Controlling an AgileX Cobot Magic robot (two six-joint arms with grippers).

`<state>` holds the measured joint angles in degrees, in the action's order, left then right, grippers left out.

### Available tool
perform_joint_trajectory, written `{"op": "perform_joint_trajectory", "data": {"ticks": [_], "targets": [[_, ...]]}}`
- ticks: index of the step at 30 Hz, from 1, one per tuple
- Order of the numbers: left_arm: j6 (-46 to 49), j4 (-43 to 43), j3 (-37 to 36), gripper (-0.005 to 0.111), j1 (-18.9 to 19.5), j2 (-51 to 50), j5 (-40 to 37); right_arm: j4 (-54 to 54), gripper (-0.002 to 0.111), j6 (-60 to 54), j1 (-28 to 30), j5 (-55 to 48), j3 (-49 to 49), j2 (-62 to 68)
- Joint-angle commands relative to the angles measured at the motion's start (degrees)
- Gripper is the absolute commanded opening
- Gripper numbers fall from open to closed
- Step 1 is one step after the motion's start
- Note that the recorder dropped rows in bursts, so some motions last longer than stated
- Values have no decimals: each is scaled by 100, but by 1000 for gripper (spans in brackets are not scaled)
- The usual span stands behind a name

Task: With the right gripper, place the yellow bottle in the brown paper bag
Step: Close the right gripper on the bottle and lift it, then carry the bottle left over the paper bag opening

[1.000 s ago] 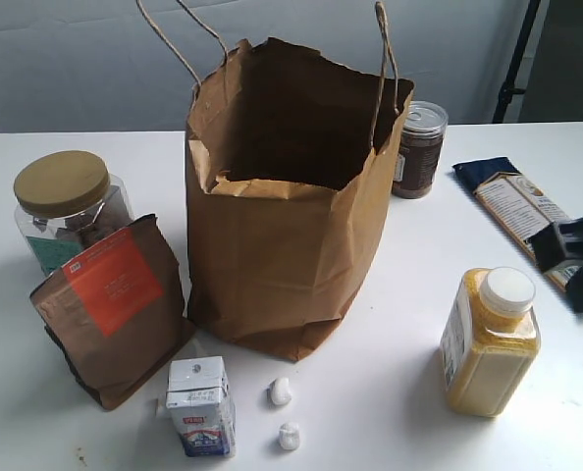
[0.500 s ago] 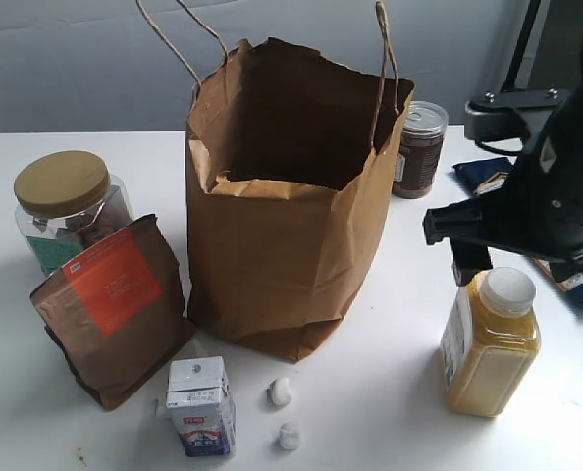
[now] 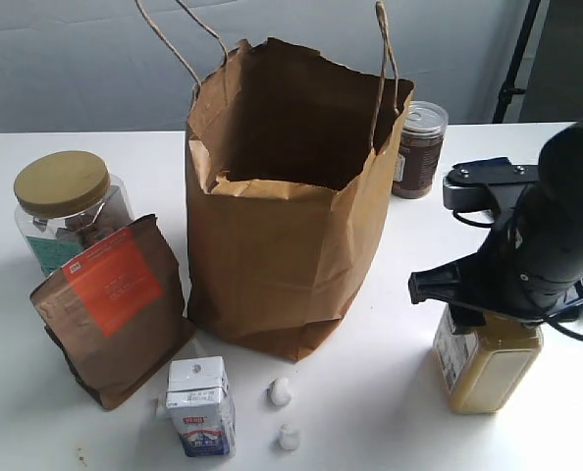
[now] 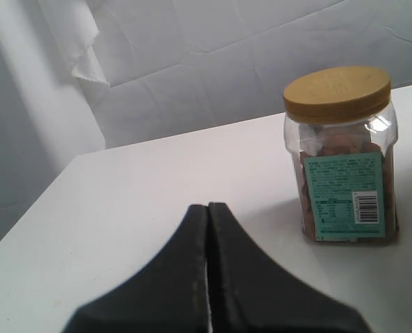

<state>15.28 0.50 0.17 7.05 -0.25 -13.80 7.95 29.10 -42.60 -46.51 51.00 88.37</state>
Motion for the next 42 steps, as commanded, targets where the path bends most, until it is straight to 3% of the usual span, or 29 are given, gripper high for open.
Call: {"op": "perform_joint_trajectory", "data": {"ticks": [1,11,18,29,42], "targets": [[-12,0,-17,0,-34,25,33,-21,0,-37,-26,896,-566,-709],[-12,0,-17,0,-34,25,33,-144,0,-85,-26,1694,-1453,-3361],[-12,0,-17,0,-34,25,33,-2425,0,-1901,-26,2014,-1433,-4515],[-12,0,-17,0,-34,25,33,-5677,0,-4840,-26,2049,-550,-4359],[-12,0,-17,0,-34,25,33,-5836,0,-5610,-26,2045,1395,-1991]]}}
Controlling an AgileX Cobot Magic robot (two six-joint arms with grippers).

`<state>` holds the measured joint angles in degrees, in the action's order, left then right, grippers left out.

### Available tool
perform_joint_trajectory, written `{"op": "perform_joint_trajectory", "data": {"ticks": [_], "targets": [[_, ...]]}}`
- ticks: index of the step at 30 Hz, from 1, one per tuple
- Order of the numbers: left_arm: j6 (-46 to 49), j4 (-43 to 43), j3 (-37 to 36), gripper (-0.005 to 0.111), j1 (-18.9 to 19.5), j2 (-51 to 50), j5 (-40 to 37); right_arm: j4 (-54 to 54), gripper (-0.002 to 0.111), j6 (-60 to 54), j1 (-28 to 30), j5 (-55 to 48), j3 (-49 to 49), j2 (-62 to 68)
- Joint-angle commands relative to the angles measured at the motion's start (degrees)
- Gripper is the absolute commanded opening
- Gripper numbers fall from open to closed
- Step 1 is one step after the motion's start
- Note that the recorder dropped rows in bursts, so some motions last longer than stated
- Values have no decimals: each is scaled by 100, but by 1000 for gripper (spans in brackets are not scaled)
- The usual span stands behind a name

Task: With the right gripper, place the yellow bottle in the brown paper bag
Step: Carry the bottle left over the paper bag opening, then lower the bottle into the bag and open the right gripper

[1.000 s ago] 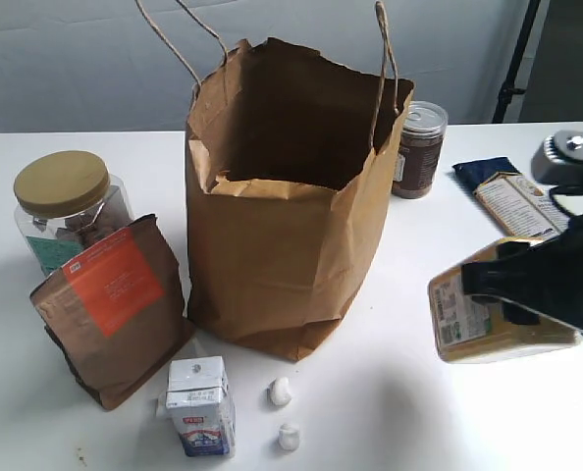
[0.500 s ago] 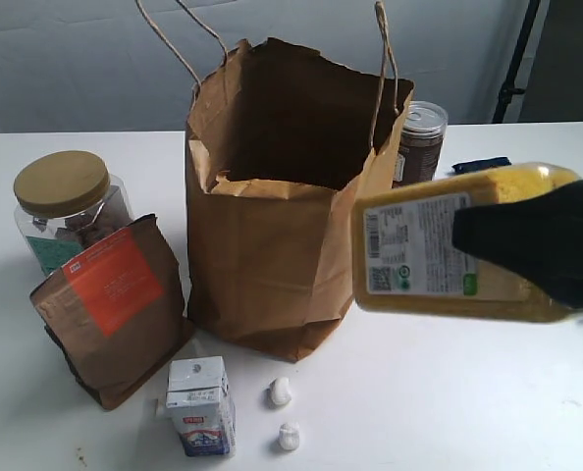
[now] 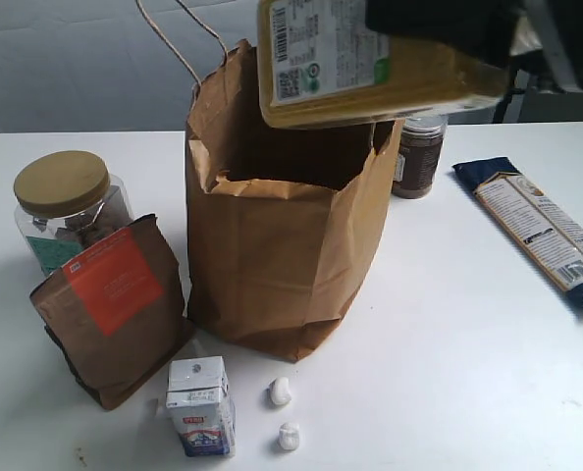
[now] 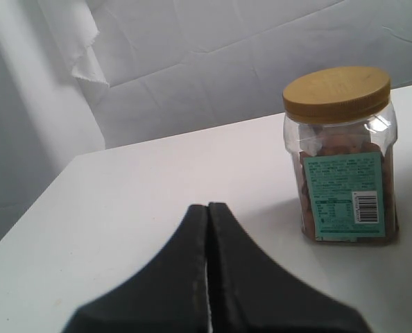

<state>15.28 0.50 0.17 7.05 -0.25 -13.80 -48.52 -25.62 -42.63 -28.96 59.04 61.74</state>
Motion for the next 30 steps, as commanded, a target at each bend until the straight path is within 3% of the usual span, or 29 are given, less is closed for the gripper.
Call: {"op": "perform_joint_trajectory", "data": {"ticks": [1,6,16,30], "targets": [[-12,0,-17,0,-34,25,33,-188,0,-138,-23,250,761,900],[-12,0,-17,0,-34,25,33,183,0,-27,-23,67,1528,1856],[-12,0,-17,0,-34,25,33,2357,0,1713,-23,-286,2445,2953],[-12,0,-17,0,-34,25,33,2592,0,1767,-23,-804,2575,3735]]}}
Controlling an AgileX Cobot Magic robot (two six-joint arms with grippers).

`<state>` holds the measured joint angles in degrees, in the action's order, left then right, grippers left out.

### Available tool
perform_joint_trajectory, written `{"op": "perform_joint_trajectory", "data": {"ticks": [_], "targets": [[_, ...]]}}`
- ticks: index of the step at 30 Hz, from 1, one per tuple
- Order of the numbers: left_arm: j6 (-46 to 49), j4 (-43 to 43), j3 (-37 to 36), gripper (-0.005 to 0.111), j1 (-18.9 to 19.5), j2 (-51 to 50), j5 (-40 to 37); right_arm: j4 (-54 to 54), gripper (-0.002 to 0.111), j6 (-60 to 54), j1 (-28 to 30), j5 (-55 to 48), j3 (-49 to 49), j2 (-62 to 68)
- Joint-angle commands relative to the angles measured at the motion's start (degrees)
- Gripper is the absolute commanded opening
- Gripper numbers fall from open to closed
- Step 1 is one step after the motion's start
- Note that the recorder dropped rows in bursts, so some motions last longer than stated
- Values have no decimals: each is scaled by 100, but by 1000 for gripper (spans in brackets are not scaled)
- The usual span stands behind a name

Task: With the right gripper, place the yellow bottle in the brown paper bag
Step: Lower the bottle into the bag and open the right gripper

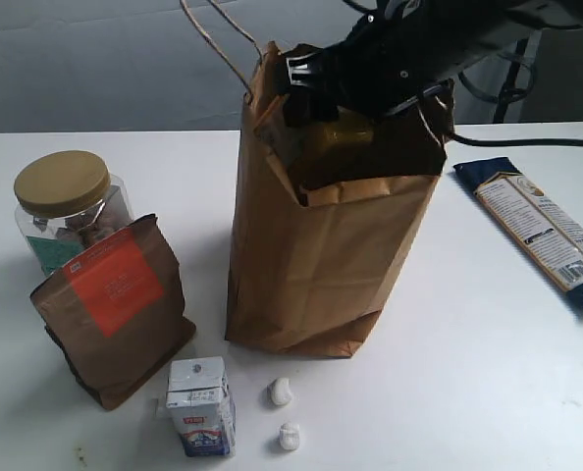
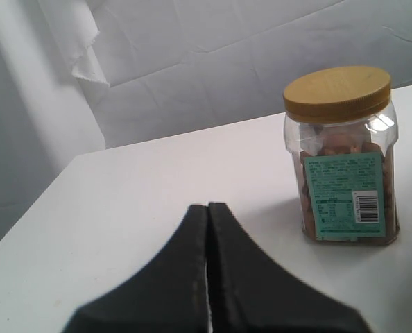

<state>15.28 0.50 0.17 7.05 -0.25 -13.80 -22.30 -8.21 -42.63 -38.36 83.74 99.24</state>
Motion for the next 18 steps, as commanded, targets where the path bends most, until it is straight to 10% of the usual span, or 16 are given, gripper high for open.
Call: {"op": "perform_joint_trajectory", "data": {"ticks": [1,10,18], "targets": [[-12,0,-17,0,-34,25,33,-16,1,26,-23,97,106,-15],[-12,0,-17,0,-34,25,33,-38,62,-16,-23,-26,106,-5],[-12,0,-17,0,-34,25,33,-707,63,-330,-23,-26,106,-5]]}}
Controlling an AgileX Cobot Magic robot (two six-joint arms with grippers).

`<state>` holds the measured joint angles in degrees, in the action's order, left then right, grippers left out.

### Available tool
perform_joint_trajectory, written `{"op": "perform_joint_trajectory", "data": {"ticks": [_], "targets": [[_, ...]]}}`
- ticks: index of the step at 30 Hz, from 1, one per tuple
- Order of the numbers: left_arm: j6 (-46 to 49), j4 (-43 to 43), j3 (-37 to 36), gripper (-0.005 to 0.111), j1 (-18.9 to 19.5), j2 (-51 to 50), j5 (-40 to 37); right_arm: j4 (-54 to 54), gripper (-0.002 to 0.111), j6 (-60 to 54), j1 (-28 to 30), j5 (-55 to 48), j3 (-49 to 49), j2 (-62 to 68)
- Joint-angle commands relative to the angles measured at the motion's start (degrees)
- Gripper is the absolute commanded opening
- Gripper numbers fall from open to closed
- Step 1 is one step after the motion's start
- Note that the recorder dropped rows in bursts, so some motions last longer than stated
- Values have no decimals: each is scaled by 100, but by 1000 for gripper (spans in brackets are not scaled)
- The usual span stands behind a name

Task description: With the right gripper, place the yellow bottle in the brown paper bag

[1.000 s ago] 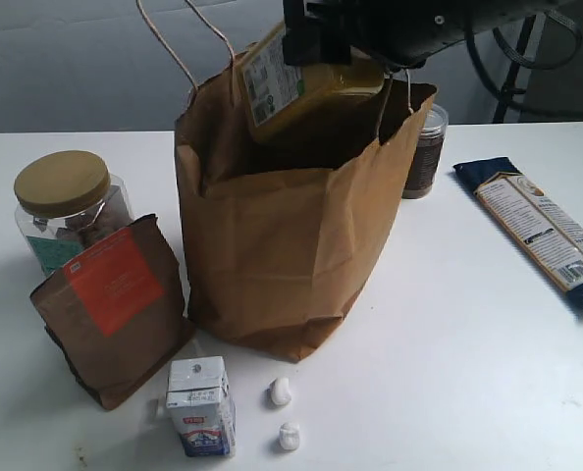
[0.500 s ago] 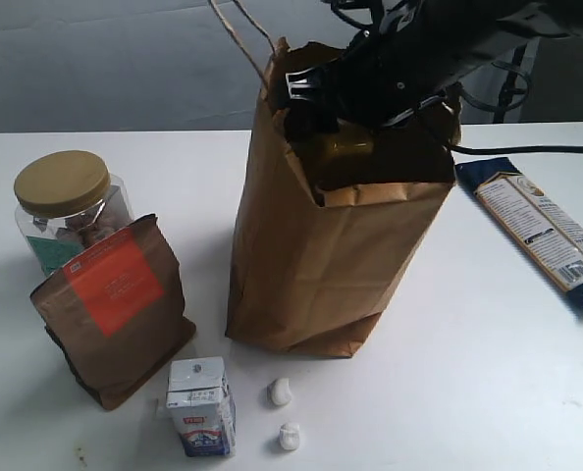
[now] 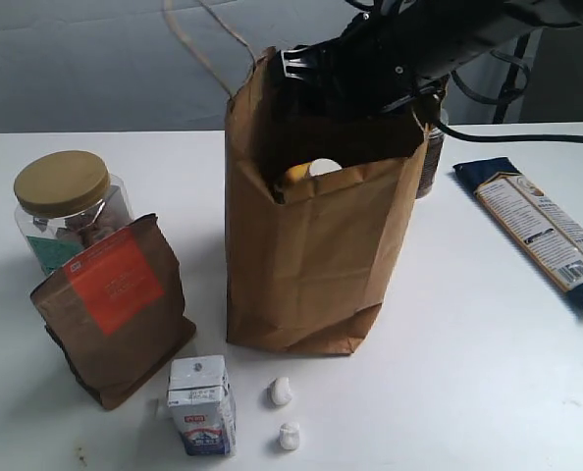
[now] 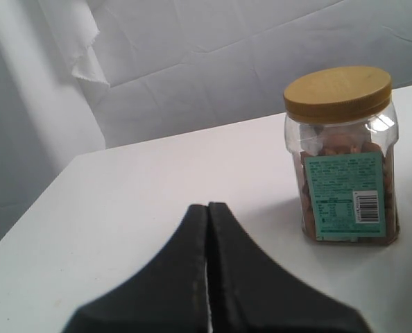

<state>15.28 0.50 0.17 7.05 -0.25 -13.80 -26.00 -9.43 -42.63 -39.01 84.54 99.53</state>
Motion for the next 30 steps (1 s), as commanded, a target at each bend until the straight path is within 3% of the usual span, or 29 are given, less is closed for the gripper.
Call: {"op": "perform_joint_trajectory", "data": {"ticks": [1,7,12,18,22,30], "targets": [[-12,0,-17,0,-34,25,33,-371,63,-208,-23,39,25,-34],[-12,0,-17,0,-34,25,33,-964,52,-382,-23,21,25,-192],[-12,0,-17,0,-34,25,33,-1031,19,-512,-23,-391,25,-900],[-12,0,-17,0,-34,25,33,-1026,1,-571,-23,-1175,13,-1636],[-12,0,-17,0,-34,25,33,-951,0,-582,-23,-1002,-430,-2275],[-12,0,-17,0,-34,25,33,-345,0,-567,-23,587,-2616,-4501]]}}
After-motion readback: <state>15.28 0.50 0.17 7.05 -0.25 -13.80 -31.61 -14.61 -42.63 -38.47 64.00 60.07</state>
